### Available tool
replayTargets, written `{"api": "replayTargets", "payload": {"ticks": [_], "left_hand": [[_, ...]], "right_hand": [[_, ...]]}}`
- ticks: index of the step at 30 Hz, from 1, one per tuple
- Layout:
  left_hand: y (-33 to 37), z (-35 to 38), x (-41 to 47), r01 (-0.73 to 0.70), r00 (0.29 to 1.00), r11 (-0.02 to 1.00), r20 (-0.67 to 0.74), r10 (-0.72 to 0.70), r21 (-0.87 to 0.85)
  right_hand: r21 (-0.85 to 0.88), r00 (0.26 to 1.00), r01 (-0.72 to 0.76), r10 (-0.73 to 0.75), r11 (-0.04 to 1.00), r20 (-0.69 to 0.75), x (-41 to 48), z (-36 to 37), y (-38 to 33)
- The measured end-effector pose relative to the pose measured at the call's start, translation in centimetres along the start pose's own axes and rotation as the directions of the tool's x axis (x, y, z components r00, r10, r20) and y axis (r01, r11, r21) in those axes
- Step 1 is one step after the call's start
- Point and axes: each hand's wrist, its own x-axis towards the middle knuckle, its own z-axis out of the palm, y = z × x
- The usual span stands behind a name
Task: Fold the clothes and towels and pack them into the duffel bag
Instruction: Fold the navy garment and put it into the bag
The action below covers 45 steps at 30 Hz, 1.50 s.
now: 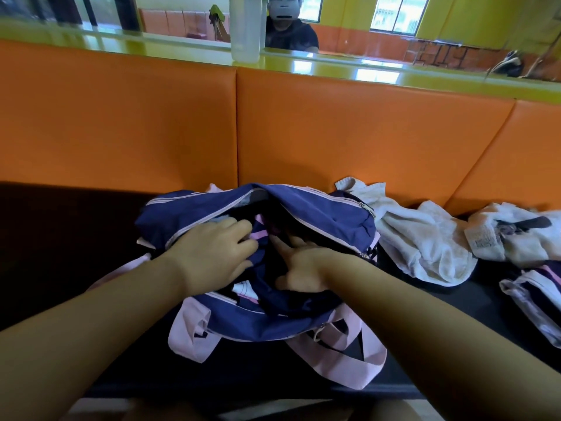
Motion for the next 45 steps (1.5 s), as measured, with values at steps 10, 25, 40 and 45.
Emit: {"api": "replayTargets", "payload": {"ticks": [10,25,40,45], "left_hand": [[1.1,-0.5,-2.6,0.301,0.818,0.923,0.562,-0.121,-0.240],[2.8,-4.3,-4.1,0.403,0.846,0.577,0.529,0.061,-0.711],[1.7,-6.8,-4.7,0.482,0.848,0.548,0.521,-0.097,-0.683],[1.9,-6.2,-4.9,0.494,0.833,0.594,0.540,-0.115,-0.635]], "right_hand": [[-0.257,0.956,0.088,-0.154,0.962,-0.251,-6.1,3.2,-0.7],[-0.143,0.917,-0.026,-0.033,0.989,-0.398,-3.3,1.8,-4.8],[-0.244,0.931,0.203,-0.264,0.948,-0.253,-10.0,2.6,-1.8],[-0.162,0.967,0.240,-0.251,0.957,-0.049,-10.4,2.8,-0.8]]}}
